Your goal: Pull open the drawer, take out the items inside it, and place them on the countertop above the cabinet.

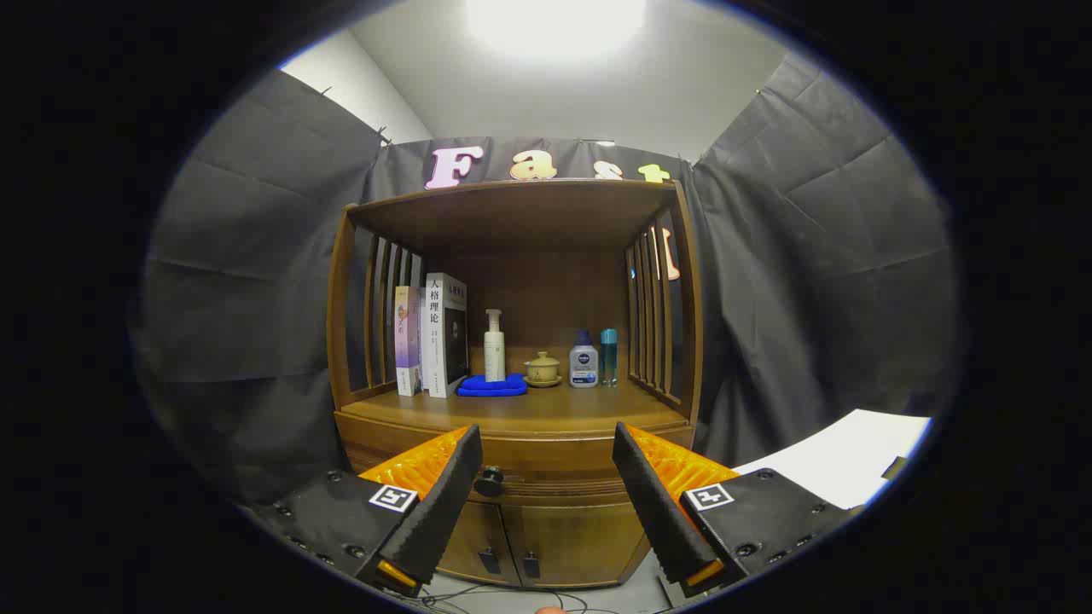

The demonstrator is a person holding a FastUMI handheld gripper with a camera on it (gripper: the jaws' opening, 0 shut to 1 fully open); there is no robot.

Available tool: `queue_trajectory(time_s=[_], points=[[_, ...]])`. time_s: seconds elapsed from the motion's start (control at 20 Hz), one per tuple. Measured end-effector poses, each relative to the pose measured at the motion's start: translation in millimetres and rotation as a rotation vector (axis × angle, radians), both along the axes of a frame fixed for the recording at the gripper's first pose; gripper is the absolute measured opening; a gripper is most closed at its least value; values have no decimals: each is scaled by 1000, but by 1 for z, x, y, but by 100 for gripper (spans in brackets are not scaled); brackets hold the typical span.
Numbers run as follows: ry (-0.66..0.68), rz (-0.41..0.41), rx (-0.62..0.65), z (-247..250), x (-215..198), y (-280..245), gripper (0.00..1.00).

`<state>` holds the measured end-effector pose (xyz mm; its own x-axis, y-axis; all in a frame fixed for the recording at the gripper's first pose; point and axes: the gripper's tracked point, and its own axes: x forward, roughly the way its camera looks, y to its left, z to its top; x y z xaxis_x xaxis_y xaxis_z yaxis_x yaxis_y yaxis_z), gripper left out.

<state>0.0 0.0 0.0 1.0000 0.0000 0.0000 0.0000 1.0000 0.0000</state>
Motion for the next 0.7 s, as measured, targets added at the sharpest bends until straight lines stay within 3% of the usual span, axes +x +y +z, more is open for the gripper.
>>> queue_trajectory(time_s=[0.7], points=[[-21, 3, 0, 1, 0, 3, 98]])
